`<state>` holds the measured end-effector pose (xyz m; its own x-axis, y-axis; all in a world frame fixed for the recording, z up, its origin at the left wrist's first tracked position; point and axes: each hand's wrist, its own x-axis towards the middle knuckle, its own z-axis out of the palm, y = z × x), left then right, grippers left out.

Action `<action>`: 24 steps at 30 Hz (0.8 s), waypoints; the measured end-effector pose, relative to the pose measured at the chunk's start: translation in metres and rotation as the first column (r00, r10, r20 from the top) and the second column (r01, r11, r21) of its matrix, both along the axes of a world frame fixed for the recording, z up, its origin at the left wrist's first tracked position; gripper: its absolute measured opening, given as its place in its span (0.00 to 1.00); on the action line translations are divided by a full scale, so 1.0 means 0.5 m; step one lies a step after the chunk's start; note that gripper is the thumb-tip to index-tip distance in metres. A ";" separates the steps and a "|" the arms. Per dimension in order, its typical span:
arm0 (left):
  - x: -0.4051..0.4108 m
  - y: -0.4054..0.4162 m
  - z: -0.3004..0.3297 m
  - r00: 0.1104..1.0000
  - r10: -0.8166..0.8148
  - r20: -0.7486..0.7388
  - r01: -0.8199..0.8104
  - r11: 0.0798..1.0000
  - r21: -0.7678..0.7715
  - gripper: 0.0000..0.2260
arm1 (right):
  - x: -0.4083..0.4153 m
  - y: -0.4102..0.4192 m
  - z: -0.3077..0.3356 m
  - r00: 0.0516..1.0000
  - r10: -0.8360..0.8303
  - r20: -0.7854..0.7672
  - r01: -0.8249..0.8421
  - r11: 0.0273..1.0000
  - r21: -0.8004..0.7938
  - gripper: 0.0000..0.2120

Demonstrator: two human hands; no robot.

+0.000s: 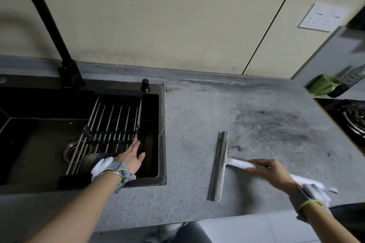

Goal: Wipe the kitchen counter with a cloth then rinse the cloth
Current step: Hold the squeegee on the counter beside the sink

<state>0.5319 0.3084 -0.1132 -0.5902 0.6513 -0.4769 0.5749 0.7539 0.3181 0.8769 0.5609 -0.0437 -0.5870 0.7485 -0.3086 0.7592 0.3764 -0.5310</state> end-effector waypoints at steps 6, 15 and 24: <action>-0.001 0.001 0.004 1.000 -0.008 0.008 0.008 1.000 -0.013 0.26 | -0.037 -0.014 -0.025 0.997 0.070 0.010 -0.070 0.997 -0.036 0.15; 0.001 0.002 0.013 1.000 -0.019 0.017 0.020 0.999 -0.031 0.26 | -0.160 -0.079 -0.035 0.969 0.247 0.019 -0.245 0.966 -0.087 0.13; -0.001 0.001 0.018 0.999 -0.023 0.036 0.024 0.999 -0.029 0.26 | -0.240 -0.140 -0.041 0.917 0.398 0.002 -0.398 0.917 -0.025 0.14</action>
